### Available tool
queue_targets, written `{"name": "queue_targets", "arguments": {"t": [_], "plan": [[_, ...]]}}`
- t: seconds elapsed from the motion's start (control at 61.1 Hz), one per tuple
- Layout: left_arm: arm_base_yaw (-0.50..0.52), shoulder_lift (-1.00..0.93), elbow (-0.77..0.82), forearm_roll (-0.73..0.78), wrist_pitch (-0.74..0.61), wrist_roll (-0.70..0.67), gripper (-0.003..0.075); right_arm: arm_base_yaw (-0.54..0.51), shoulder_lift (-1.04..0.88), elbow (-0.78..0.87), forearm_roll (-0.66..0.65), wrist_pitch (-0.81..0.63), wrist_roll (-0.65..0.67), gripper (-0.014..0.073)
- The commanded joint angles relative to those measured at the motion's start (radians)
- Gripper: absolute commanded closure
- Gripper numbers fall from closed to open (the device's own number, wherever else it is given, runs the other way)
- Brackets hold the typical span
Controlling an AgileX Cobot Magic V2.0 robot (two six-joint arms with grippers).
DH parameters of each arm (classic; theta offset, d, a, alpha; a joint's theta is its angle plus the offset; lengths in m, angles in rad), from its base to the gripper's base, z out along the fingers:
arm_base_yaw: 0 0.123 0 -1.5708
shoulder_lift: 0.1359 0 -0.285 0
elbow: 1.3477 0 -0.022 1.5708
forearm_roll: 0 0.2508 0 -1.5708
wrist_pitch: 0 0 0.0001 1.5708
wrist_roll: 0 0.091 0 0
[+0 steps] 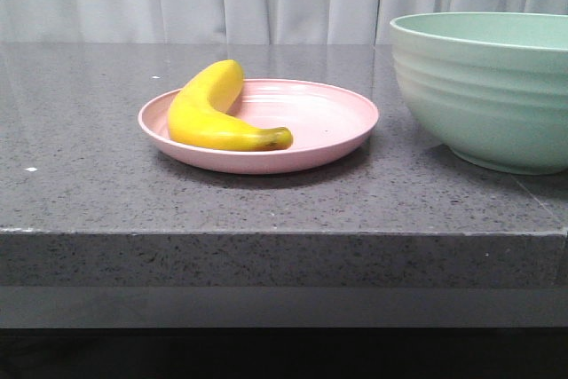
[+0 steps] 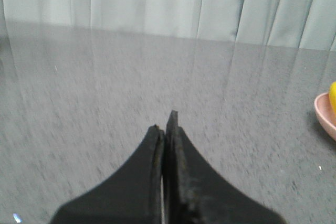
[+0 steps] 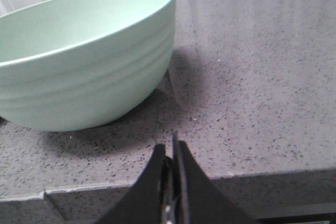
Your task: Transfer banana from pink plate to green bowl
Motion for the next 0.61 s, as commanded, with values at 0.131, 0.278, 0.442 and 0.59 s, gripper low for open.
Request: {"name": "queue_targets", "arguments": {"t": [0.131,0.278,0.442,0.59], "plan": [[-0.01,0.221,-0.218,0.065,-0.03,-0.002,0.0741,-0.007,0.076,-0.246,-0.121,0.02,-0.026,0.0655],[-0.01,0.385,-0.277,0.065,-0.046,-0.002,0.0741,-0.007,0.232,-0.388,-0.127,0.056,-0.026,0.0655],[-0.01,0.452,-0.286,0.065,-0.09,-0.002,0.0741,-0.007,0.357,-0.455,-0.127,0.056,-0.026,0.0655],[-0.01,0.453,-0.286,0.065,-0.093,-0.002,0.0666,-0.007,0.373,-0.456,-0.127,0.054,-0.026,0.0575]]}}
